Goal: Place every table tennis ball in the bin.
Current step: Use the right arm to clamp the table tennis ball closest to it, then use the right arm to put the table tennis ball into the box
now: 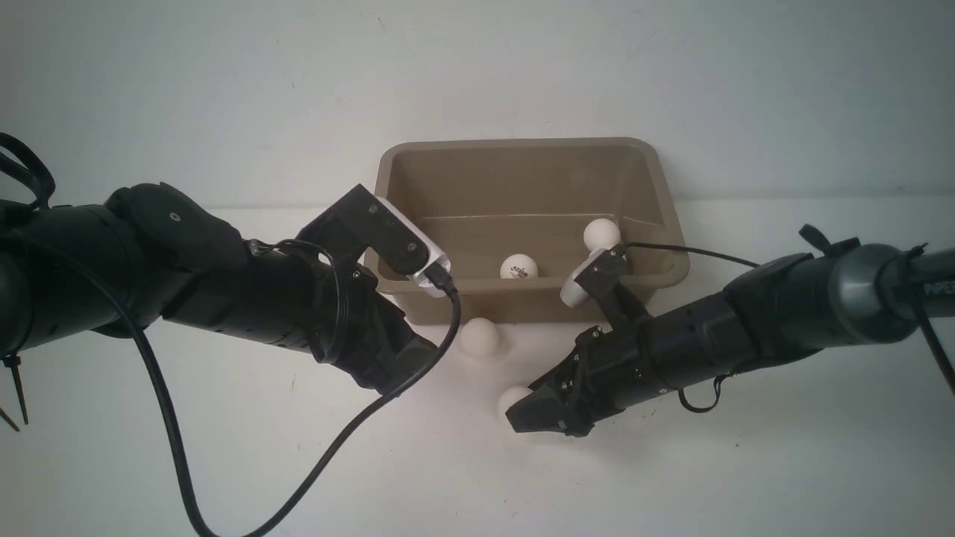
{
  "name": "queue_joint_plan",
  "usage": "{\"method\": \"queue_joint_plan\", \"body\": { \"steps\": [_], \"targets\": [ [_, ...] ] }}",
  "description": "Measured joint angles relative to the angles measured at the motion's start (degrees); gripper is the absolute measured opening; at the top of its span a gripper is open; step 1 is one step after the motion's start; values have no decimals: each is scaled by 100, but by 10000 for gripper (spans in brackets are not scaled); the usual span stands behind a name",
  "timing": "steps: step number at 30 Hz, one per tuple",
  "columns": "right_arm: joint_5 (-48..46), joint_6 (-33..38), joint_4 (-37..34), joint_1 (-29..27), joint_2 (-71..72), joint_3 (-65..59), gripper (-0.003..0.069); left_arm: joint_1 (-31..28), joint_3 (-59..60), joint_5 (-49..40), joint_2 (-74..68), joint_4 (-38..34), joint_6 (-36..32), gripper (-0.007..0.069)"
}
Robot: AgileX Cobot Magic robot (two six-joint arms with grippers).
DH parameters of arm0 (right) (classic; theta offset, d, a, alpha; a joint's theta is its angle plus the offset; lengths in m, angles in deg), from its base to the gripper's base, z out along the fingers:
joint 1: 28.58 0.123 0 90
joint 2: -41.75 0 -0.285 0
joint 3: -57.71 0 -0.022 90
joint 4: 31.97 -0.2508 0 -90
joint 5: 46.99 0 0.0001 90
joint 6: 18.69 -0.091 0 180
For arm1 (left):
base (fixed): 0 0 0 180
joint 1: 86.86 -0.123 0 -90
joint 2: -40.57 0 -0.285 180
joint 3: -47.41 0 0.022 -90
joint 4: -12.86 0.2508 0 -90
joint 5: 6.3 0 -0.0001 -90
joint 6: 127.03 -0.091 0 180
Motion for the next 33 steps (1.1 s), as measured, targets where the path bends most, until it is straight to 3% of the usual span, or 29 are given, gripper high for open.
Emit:
{"method": "queue_joint_plan", "body": {
  "steps": [14,18,24,33],
  "targets": [
    [-413,712,633,0,984,0,344,0,0,7,0,0,0,395],
    [687,1081,759,-6,1665,147,344,0,0,7,0,0,0,395],
    [2052,1455,676,-115,1488,766,344,0,0,2,0,-205,0,395],
    [1768,1267,562,-507,335,1865,344,0,0,-177,0,-429,0,395]
  ]
}}
